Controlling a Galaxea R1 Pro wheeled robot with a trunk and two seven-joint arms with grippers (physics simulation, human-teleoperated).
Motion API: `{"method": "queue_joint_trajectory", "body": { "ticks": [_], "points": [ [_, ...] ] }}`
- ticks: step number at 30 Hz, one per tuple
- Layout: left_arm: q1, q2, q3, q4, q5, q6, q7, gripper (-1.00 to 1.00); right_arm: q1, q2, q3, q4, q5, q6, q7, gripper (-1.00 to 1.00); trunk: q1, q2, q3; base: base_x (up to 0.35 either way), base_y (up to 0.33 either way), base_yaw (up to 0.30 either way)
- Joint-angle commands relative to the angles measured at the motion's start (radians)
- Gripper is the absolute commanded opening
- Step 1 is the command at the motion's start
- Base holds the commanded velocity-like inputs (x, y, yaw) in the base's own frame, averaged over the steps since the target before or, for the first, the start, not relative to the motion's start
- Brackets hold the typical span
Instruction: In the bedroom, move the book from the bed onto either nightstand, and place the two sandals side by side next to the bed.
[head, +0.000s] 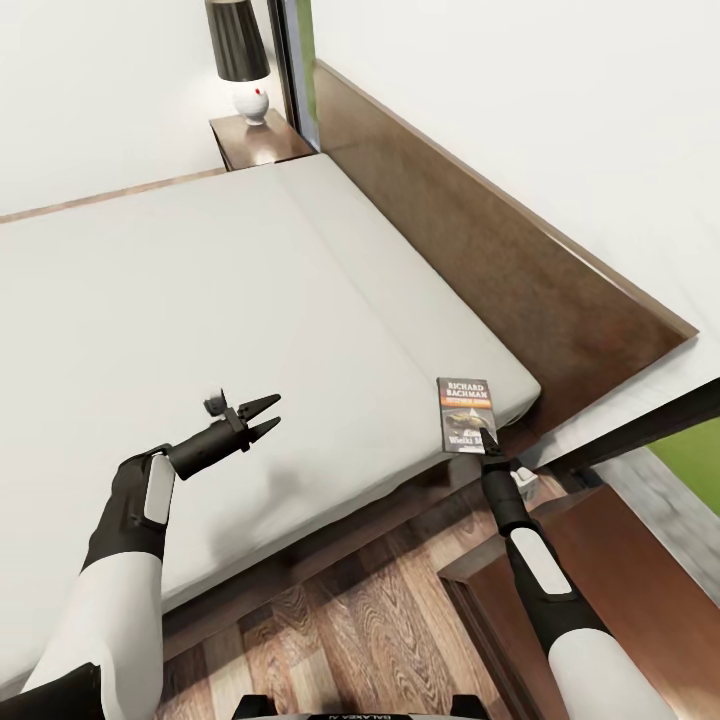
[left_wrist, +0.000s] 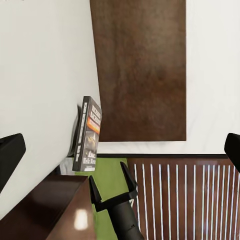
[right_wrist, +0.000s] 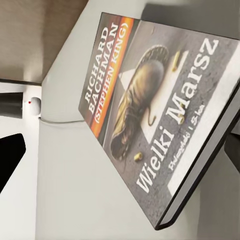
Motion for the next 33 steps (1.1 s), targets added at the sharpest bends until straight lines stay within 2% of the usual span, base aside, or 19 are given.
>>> {"method": "queue_joint_trajectory", "body": {
  "ticks": [1,6,9,20,24,33],
  "points": [
    [-0.001,-0.001,0.003,0.0,-0.001,0.004,-0.003,1.0,0.0,0.0,-0.001,0.001,-0.009,0.0,0.005,1.0,0.0,0.0,0.0,0.0,0.0,0.0],
    [-0.001,-0.001,0.003,0.0,-0.001,0.004,-0.003,1.0,0.0,0.0,-0.002,0.001,-0.009,0.0,0.005,1.0,0.0,0.0,0.0,0.0,0.0,0.0],
    [-0.001,-0.001,0.002,0.001,-0.001,0.004,-0.003,1.0,0.0,0.0,-0.002,0.001,-0.01,0.0,0.004,1.0,0.011,-0.021,-0.01,0.0,0.0,0.0],
    [-0.001,-0.001,0.002,0.001,-0.001,0.005,-0.003,1.0,0.0,0.0,-0.003,0.001,-0.01,0.0,0.005,1.0,0.011,-0.021,-0.01,0.0,0.0,0.0],
    [-0.001,-0.001,0.002,0.001,-0.001,0.005,-0.003,1.0,0.0,0.0,-0.003,0.001,-0.01,0.0,0.005,1.0,0.027,-0.049,-0.022,0.0,0.0,0.0],
    [-0.001,-0.001,0.001,0.001,-0.001,0.004,-0.003,1.0,0.0,0.0,-0.004,0.001,-0.01,0.0,0.005,1.0,0.027,-0.049,-0.022,0.0,0.0,0.0]
  ]
}}
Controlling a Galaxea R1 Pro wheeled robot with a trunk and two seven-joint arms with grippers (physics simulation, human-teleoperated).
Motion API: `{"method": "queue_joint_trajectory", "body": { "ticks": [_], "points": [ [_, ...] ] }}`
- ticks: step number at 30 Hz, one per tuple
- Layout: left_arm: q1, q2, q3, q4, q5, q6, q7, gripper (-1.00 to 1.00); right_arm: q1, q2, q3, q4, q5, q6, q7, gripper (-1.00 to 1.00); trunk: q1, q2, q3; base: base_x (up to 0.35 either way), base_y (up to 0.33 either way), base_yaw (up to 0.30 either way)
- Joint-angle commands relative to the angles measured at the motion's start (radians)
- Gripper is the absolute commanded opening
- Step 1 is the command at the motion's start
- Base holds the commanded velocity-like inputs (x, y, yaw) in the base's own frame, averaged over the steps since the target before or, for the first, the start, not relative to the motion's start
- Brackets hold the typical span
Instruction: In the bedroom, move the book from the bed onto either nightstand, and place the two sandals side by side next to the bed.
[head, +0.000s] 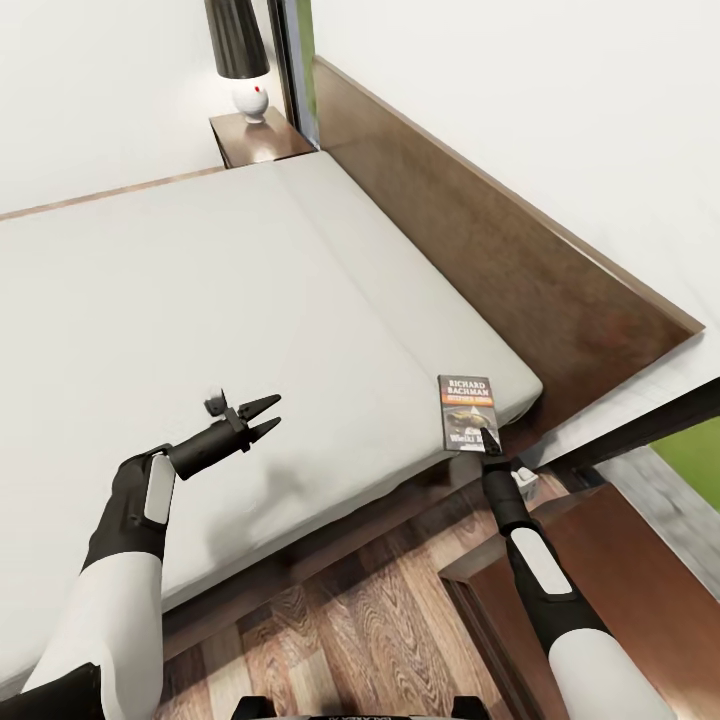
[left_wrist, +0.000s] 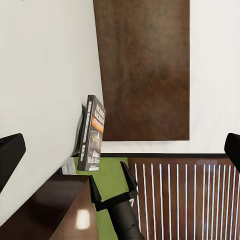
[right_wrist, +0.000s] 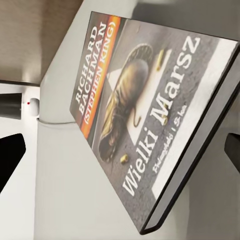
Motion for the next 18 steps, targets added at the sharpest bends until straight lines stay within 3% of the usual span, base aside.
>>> {"method": "queue_joint_trajectory", "body": {
  "ticks": [1,8,18],
  "points": [
    [-0.001,-0.001,0.003,0.0,-0.001,0.005,-0.003,1.0,0.0,0.0,0.0,0.001,-0.009,0.0,0.004,1.0,0.0,0.0,0.0,0.0,0.0,0.0],
    [-0.001,-0.001,0.003,0.0,-0.001,0.004,-0.003,1.0,0.0,0.0,-0.001,0.001,-0.009,0.0,0.004,1.0,0.023,-0.042,-0.019,0.0,0.0,0.0],
    [-0.001,-0.001,0.004,0.0,-0.001,0.005,-0.003,1.0,0.0,0.0,0.0,0.001,-0.009,0.0,0.005,1.0,0.023,-0.042,-0.019,0.0,0.0,0.0]
  ]
}}
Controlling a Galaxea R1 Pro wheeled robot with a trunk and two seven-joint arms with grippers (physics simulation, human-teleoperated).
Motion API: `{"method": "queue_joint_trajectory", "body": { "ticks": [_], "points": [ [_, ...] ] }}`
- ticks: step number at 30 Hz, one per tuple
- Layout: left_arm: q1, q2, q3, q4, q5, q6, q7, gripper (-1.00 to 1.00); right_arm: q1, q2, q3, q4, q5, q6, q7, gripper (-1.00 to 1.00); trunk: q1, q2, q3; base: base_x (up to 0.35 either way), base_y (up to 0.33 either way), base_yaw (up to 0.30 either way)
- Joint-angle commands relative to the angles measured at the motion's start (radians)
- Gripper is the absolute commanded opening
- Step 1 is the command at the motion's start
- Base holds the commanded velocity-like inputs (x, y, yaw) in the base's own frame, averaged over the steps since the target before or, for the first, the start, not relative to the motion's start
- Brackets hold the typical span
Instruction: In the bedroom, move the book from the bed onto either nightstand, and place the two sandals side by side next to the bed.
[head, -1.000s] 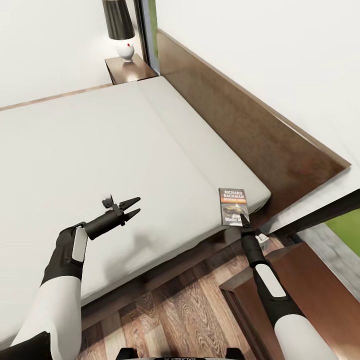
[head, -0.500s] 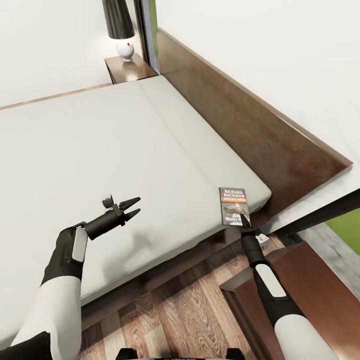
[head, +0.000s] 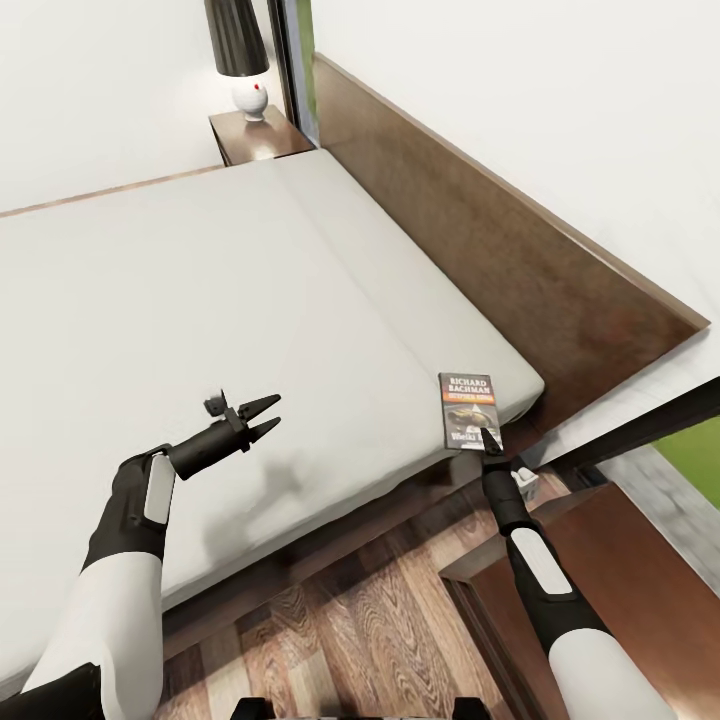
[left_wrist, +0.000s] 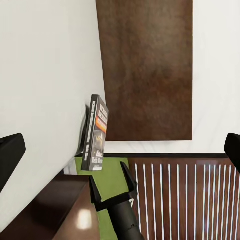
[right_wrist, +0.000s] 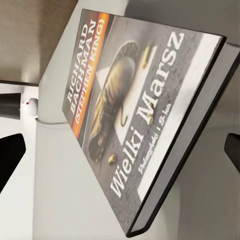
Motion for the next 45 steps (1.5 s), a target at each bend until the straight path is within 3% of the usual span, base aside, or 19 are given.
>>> {"method": "queue_joint_trajectory", "body": {
  "ticks": [1,8,45],
  "points": [
    [-0.001,-0.001,0.003,0.0,-0.001,0.005,-0.003,1.0,0.0,0.0,0.0,0.001,-0.009,0.0,0.005,1.0,0.0,0.0,0.0,0.0,0.0,0.0],
    [-0.001,-0.001,0.002,0.0,-0.001,0.004,-0.003,1.0,0.0,0.0,0.0,0.001,-0.009,0.0,0.005,1.0,0.015,-0.028,-0.013,0.0,0.0,0.0],
    [-0.001,-0.001,0.003,0.002,-0.001,0.004,-0.003,1.0,0.0,0.0,-0.001,0.001,-0.009,0.0,0.005,1.0,0.015,-0.028,-0.013,0.01,0.001,0.0]
  ]
}}
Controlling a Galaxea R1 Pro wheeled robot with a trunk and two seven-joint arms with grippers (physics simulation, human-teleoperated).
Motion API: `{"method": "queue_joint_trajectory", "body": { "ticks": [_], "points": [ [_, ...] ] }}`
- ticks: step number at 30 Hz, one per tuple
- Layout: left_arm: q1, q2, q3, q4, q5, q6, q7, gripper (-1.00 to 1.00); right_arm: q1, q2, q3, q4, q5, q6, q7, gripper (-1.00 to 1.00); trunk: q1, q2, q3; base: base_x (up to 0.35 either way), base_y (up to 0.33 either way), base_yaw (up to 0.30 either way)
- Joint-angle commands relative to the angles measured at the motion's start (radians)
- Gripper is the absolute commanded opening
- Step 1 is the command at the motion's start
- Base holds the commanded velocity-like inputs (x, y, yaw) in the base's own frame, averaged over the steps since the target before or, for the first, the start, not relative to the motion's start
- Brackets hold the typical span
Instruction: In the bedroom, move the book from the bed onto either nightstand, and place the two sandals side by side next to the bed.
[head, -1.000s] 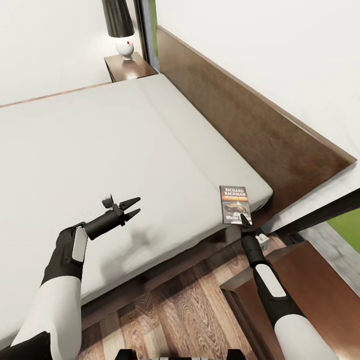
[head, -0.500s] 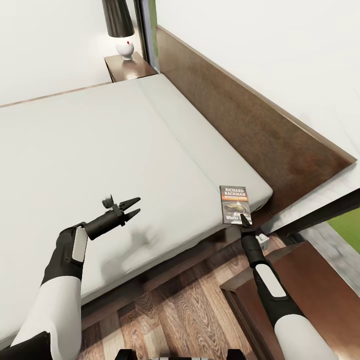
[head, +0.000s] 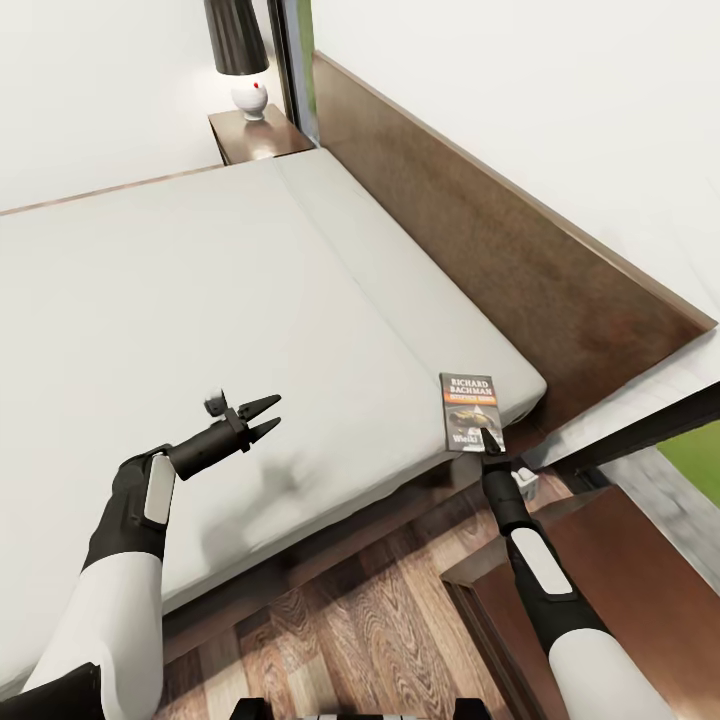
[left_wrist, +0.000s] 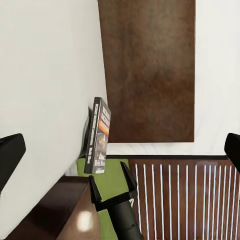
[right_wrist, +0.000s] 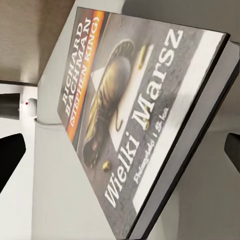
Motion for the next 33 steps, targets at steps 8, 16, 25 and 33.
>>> {"method": "queue_joint_trajectory", "body": {
  "ticks": [8,16,25,33],
  "points": [
    [-0.001,-0.001,0.004,0.001,-0.001,0.004,-0.002,1.0,0.0,0.0,0.0,0.001,-0.009,0.0,0.005,1.0,0.0,0.0,0.0,0.015,0.002,0.0],
    [-0.001,-0.001,0.004,0.002,-0.002,0.004,-0.001,1.0,0.0,0.0,0.0,0.001,-0.009,0.0,0.005,1.0,0.0,0.0,0.0,0.0,0.0,0.0],
    [0.001,-0.001,0.003,0.002,-0.001,0.004,-0.001,1.0,0.0,-0.001,0.0,0.001,-0.009,0.0,0.005,1.0,0.0,0.0,0.0,0.0,0.0,0.0],
    [0.001,-0.001,0.003,0.001,-0.002,0.004,-0.001,1.0,0.0,0.0,0.0,0.001,-0.009,0.0,0.005,1.0,0.008,-0.014,-0.007,0.0,0.0,0.0]
  ]
}}
